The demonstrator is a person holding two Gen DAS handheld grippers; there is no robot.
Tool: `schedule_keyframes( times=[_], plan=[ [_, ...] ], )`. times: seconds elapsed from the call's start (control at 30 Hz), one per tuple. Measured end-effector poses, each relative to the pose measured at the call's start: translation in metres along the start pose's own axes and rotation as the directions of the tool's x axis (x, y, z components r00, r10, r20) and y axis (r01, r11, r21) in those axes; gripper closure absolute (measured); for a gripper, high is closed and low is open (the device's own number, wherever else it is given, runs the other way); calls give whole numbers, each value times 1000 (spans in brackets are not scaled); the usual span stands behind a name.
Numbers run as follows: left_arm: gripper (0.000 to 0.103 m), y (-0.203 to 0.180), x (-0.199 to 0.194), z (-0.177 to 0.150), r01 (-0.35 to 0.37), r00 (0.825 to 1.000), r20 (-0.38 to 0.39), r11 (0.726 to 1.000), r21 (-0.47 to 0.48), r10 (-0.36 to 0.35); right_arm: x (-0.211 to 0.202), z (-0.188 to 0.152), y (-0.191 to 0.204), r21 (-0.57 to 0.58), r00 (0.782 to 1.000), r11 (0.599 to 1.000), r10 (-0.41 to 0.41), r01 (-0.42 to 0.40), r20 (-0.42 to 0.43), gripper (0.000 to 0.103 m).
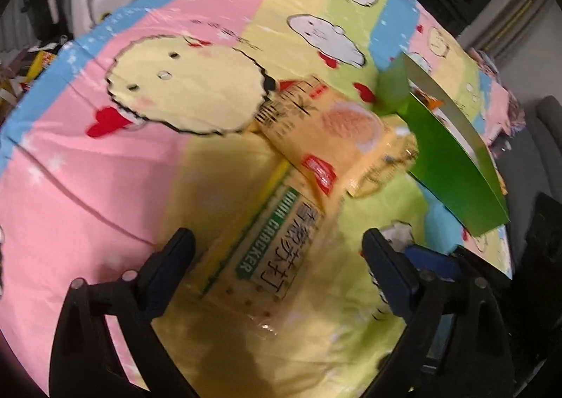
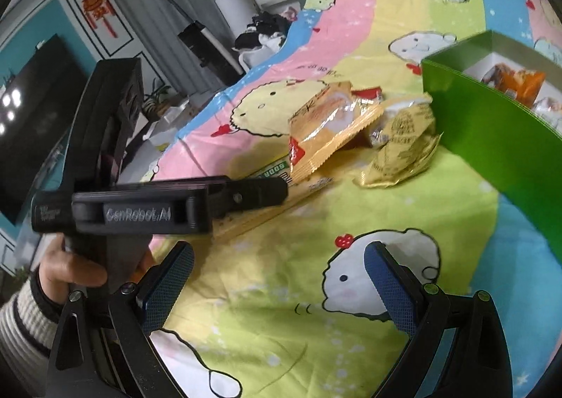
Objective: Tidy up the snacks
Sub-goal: 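Grasp the Soda Cracker pack with the right gripper and lift it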
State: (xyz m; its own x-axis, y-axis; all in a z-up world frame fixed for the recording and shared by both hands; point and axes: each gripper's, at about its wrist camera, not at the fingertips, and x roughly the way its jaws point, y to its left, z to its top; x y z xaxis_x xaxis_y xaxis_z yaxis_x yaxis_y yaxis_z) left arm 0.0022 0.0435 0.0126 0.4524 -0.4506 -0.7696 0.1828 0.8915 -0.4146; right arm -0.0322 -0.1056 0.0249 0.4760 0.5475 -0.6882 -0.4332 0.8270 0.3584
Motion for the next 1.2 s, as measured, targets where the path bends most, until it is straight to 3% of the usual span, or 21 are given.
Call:
schedule_keyframes(
  times=[0.13,0.33,0.43,0.5,0.6,0.77,1.0,1.2],
  plan=[
    [22,0,-4,-5,104,994,-15,993,-56,-105,6,-3,-4,28,999,999,42,-42,-11,5],
    [30,-3,-2,-8,158,987,-22,980,-121,-161,19,-2,-8,64,998,997,54,-53,-15,10],
    [39,1,-2,-9,152,988,-4,973,-171,-155,23,-1,-4,59,1000,998,23,-22,-4,22],
    [46,3,-4,-11,152,988,7,969,-193,-154,26,-1,-4,66,999,997,37,-36,-3,43],
    [55,2,-2,-12,157,987,3,970,-187,-159,32,-2,1,56,999,998,42,-41,-13,46],
    [55,-5,-5,-16,121,993,12,984,-128,-121,29,-2,-9,101,999,994,43,-43,5,64],
    [54,-11,-14,-28,148,989,23,979,-140,-146,12,-10,3,82,1000,997,12,-13,11,65],
    [53,-31,-41,-37,176,983,76,978,-109,-168,-23,-17,21,53,997,999,-17,13,71,65]
  ],
)
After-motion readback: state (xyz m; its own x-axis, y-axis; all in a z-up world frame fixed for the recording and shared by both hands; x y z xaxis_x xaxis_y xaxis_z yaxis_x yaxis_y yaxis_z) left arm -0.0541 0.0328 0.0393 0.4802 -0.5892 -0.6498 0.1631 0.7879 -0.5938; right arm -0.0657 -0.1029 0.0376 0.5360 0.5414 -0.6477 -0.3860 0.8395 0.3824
